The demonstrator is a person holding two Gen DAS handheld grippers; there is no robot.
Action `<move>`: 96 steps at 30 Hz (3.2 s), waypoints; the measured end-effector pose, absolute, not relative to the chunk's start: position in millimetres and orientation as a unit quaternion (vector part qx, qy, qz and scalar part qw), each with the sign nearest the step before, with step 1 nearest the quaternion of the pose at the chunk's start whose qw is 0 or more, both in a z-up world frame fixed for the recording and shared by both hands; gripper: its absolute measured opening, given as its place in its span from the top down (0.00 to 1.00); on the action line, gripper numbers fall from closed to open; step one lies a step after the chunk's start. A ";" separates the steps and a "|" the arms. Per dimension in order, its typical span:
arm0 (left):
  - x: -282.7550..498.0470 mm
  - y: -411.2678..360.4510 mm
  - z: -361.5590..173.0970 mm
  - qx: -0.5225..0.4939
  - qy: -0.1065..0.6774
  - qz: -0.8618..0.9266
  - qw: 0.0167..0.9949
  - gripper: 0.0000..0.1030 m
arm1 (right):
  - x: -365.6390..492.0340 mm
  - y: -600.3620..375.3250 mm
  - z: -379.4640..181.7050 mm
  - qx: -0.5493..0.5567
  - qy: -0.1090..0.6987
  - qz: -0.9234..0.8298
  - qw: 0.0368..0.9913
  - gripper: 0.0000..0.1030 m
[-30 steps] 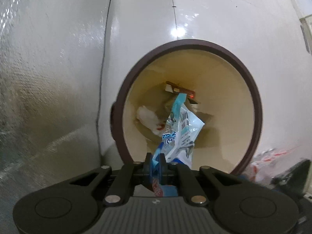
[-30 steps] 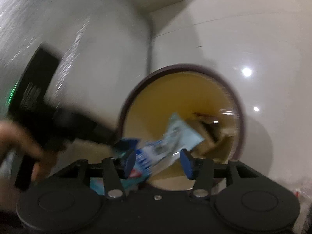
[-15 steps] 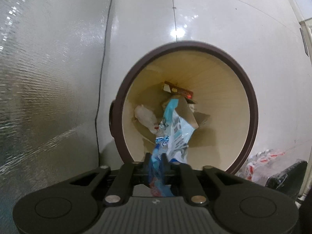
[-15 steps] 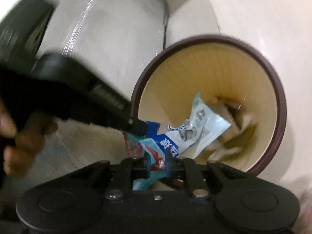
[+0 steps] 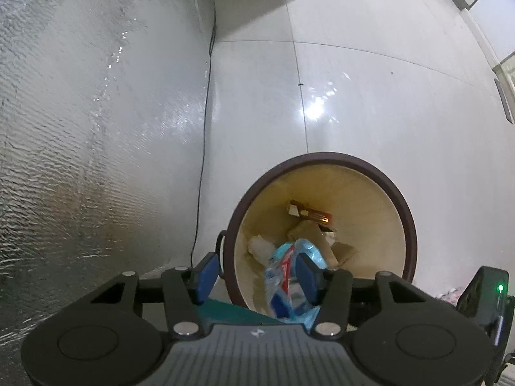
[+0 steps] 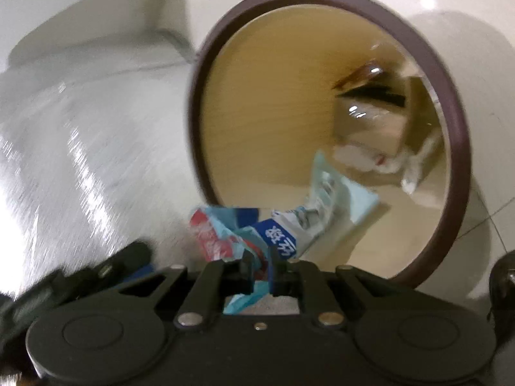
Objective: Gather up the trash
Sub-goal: 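Lower the blue wrapper into the bin and open the left tool, then raise both tools from the bin and move back toward the bed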
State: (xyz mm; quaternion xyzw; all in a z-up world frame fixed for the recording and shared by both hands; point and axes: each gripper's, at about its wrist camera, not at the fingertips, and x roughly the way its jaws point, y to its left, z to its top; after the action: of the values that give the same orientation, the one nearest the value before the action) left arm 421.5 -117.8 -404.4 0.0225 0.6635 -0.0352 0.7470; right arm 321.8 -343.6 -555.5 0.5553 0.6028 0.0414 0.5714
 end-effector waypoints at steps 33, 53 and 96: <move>357.0 -109.8 -346.8 0.019 0.628 -0.014 0.778 0.00 | 286.3 -370.3 -391.6 0.283 0.569 -0.002 0.772 0.00; 247.5 -115.7 -197.7 0.017 0.524 -0.063 0.849 0.00 | 180.0 -387.4 -230.0 0.194 0.468 -0.009 0.862 0.00; 144.8 120.2 52.7 0.043 0.231 -0.032 0.972 0.00 | 104.2 -217.0 0.8 0.079 0.223 0.081 0.968 0.00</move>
State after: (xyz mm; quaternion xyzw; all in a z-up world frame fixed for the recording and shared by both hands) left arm 144.8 120.2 52.7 0.0433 0.2308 -0.0318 0.9715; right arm 104.2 -217.0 0.8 0.0790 0.2235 0.0807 0.9681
